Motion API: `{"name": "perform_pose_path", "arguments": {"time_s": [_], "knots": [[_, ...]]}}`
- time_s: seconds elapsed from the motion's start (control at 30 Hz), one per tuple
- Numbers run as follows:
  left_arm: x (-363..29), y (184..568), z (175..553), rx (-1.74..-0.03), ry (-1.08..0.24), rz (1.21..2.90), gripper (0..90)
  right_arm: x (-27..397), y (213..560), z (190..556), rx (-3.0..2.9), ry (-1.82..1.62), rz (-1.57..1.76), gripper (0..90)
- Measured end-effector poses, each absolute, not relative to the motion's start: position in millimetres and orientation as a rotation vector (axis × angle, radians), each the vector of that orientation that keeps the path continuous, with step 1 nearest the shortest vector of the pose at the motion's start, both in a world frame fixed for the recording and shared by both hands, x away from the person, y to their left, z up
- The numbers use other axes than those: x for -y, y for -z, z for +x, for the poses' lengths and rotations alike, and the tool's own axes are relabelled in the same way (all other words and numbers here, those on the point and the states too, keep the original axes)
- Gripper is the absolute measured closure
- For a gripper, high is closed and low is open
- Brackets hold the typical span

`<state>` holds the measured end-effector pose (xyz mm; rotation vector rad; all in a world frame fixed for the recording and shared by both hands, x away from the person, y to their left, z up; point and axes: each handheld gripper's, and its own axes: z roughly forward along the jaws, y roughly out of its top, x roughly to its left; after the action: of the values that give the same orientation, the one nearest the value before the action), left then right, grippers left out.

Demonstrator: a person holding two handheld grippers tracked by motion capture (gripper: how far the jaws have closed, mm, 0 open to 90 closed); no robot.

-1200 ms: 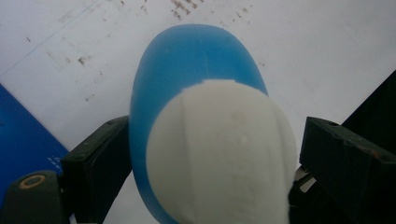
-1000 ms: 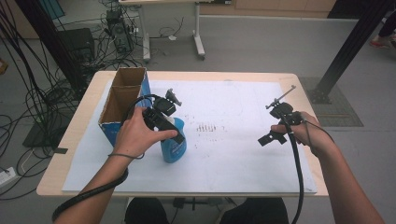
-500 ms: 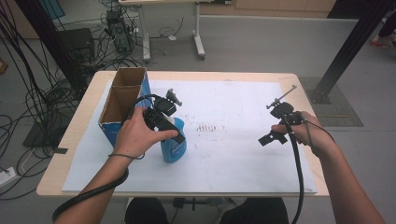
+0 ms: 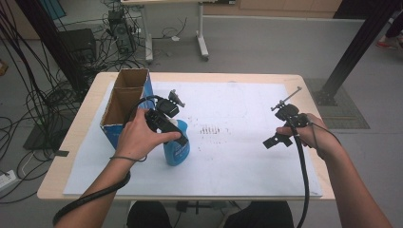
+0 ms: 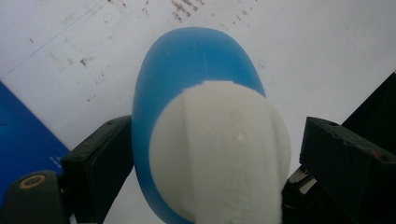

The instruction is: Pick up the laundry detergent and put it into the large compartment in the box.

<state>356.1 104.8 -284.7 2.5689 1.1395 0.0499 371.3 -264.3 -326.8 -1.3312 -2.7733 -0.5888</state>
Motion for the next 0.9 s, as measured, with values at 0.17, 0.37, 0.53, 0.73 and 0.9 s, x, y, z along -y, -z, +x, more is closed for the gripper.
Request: {"name": "perform_pose_path", "arguments": {"time_s": [0.17, 0.37, 0.53, 0.73, 0.9], "knots": [[-104.9, 285.0, 356.0, -1.145, -0.052, 2.562, 11.3, 263.9, 326.7, 371.2, 2.776, 0.59, -1.327, 6.4], [-105.5, 284.8, 356.0, -1.139, -0.048, 2.565, 11.3, 263.9, 326.6, 371.2, 2.774, 0.592, -1.326, 6.4], [-105.7, 284.9, 356.2, -1.141, -0.049, 2.565, 11.3, 264.0, 326.7, 371.1, 2.777, 0.59, -1.323, 6.4], [-105.2, 284.2, 356.1, -1.141, -0.048, 2.563, 11.2, 263.8, 326.8, 371.0, 2.775, 0.59, -1.323, 6.4], [-105.4, 284.6, 356.1, -1.142, -0.049, 2.566, 11.2, 264.1, 327.2, 371.2, 2.772, 0.593, -1.324, 6.4]]}}
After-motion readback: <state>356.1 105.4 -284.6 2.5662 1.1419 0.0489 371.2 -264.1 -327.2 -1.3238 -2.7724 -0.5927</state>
